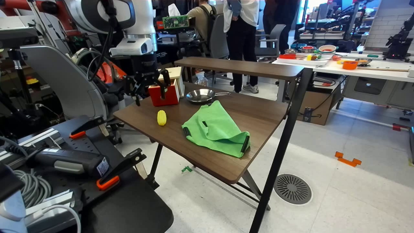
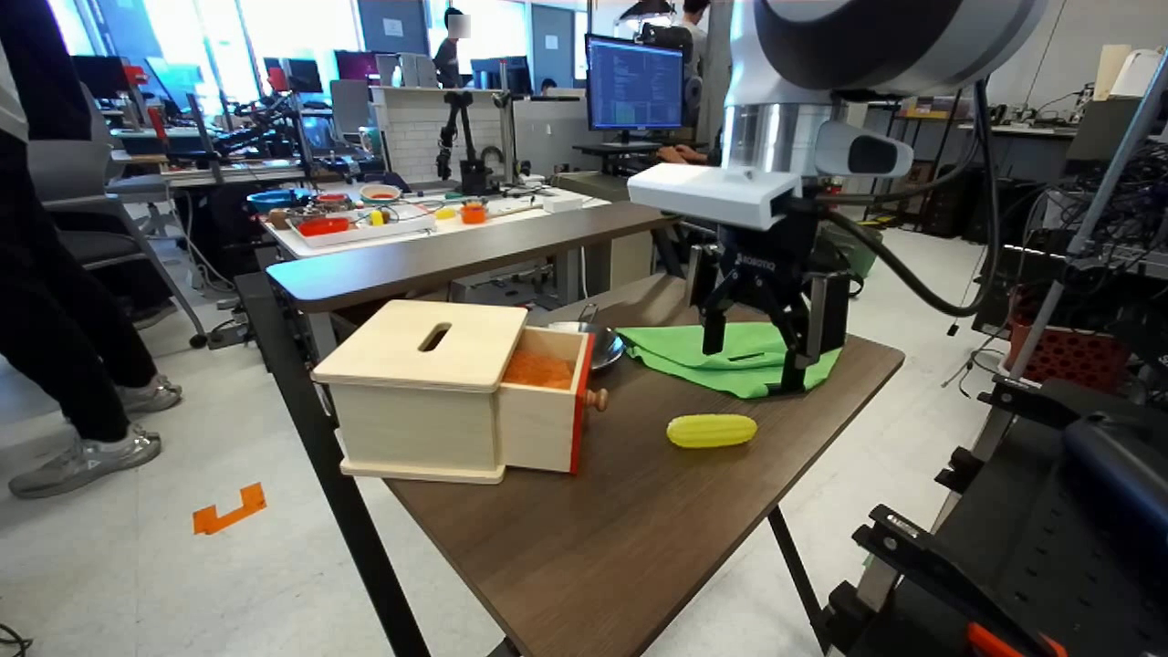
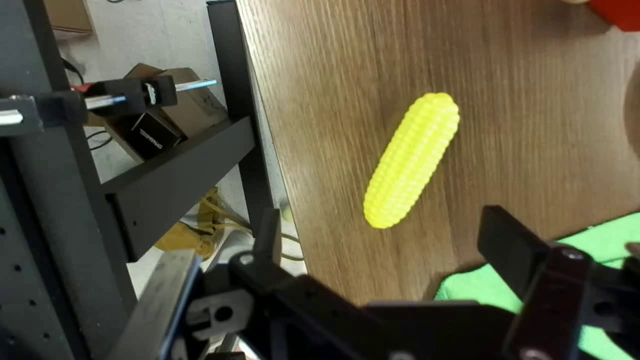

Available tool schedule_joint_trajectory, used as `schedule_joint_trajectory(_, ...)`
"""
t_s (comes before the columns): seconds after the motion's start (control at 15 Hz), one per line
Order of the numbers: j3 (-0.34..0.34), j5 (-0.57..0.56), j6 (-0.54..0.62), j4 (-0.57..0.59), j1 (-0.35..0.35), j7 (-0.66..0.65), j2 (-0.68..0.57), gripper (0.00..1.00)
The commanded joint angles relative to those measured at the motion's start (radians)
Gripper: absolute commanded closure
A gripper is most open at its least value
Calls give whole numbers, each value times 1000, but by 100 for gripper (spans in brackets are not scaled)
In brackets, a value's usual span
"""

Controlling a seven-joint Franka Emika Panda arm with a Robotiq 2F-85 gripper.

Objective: Fold the cloth on the table and put the cob on the pan

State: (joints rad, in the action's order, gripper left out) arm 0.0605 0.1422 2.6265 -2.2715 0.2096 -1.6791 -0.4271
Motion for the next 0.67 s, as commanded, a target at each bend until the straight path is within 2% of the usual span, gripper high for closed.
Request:
schedule_joint_trajectory(0.0, 17, -22, 81, -20, 41, -105, -32, 0)
schedule_joint_trajectory(0.33, 97, -62, 164, 3, 119, -296, -123, 0)
schedule_joint_trajectory(0.6, 129, -80, 155, 44, 144, -388, -199, 0)
